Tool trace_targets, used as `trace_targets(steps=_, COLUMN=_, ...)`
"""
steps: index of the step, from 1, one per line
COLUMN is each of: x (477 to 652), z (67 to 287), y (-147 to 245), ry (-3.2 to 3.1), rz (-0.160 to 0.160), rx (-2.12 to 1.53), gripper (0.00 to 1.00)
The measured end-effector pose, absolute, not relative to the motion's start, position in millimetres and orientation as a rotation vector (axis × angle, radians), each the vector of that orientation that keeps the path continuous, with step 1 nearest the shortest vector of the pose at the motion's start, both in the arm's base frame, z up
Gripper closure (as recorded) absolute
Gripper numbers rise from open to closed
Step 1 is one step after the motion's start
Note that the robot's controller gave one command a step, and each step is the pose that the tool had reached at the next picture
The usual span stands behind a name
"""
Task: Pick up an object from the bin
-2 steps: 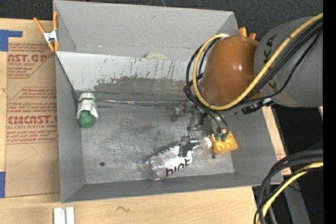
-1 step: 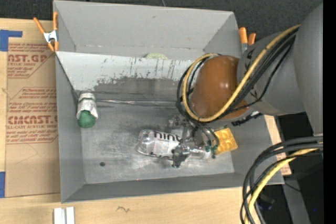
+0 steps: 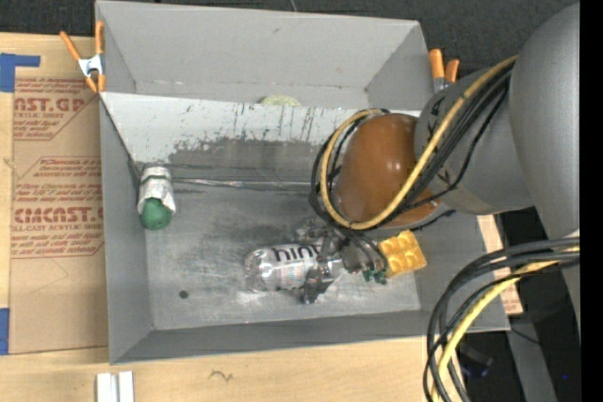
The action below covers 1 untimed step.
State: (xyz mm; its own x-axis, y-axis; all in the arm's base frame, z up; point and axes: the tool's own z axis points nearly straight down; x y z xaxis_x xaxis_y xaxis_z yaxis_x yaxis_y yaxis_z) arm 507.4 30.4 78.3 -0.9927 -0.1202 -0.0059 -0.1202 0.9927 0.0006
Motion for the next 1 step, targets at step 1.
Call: trace_targets(steps=1, x=507.4, z=78.3, y=30.4, ry=3.130, rz=0.001, rx=-0.189, gripper=1.00)
